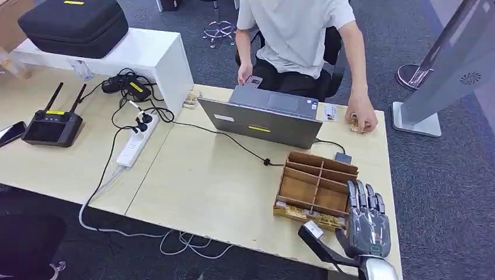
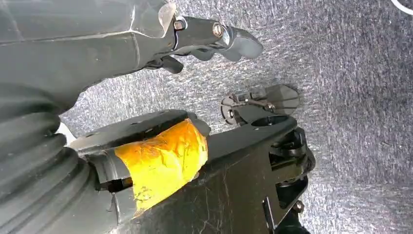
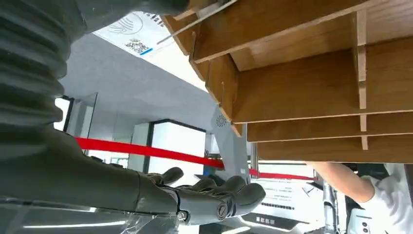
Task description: Pass the card to the sensor for recognition and then transmit it.
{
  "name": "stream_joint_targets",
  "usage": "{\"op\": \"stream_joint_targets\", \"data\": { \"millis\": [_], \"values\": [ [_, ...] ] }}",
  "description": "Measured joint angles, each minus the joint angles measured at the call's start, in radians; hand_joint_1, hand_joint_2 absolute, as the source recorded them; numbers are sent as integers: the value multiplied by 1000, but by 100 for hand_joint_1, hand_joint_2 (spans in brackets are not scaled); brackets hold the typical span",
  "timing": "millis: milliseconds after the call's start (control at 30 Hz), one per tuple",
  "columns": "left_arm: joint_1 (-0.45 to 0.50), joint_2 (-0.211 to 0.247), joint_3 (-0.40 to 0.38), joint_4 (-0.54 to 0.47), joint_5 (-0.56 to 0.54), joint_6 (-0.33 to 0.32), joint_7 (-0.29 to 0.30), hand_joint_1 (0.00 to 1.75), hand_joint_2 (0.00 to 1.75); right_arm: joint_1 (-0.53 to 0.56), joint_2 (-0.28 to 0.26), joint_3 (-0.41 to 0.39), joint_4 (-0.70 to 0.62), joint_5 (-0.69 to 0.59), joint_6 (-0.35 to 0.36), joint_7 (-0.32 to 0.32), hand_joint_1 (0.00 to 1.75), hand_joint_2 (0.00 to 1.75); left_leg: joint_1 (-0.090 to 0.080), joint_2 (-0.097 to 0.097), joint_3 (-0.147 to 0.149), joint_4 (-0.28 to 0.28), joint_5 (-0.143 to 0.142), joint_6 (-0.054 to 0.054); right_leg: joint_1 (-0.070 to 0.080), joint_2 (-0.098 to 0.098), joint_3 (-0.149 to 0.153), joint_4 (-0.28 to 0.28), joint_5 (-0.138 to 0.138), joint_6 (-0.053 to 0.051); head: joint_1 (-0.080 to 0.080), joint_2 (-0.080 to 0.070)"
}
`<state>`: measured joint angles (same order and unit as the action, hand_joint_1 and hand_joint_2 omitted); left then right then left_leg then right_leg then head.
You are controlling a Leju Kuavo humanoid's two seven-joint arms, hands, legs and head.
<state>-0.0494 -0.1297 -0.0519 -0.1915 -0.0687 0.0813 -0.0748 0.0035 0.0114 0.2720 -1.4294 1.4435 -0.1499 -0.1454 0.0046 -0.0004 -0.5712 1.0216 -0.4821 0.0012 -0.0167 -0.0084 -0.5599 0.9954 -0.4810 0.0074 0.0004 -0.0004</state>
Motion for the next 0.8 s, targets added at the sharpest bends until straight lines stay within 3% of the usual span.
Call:
{"op": "stream_joint_targets", "data": {
  "millis": [800],
  "values": [
    [0, -2, 13, 0, -15, 2, 3, 0, 175, 33, 12, -2, 0, 1, 0, -17, 0, 175, 0, 0, 0, 0, 0, 0, 0, 0, 0, 0, 0, 0, 0, 0]
  ]
}}
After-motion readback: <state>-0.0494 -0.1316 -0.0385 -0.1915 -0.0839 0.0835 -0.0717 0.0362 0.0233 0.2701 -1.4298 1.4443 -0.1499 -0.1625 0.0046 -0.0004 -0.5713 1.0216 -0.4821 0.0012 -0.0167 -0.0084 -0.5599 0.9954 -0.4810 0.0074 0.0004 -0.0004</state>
